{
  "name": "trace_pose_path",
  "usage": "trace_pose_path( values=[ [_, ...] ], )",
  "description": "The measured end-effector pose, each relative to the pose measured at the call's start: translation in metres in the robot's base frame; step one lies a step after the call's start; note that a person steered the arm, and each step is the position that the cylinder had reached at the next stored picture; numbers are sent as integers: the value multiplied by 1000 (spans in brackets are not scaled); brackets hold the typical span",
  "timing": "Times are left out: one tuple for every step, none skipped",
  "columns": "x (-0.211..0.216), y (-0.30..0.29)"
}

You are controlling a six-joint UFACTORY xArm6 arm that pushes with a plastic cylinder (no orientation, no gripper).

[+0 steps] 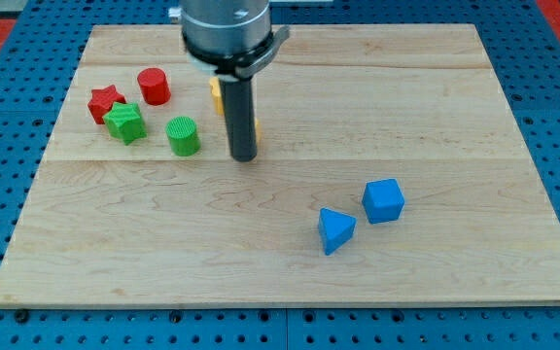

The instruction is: Move the yellow hexagon upwards slightly

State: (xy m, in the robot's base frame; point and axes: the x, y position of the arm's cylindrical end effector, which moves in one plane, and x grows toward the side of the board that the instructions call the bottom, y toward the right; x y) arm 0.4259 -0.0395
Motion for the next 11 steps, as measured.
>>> trace_pose_path(
  values=[
    [-17,18],
    [-3,29],
    [2,29],
    [8,29],
    [8,29],
    [8,16],
    [6,7],
    [-8,3],
    [-15,5],
    [-16,20],
    [31,17]
  ],
)
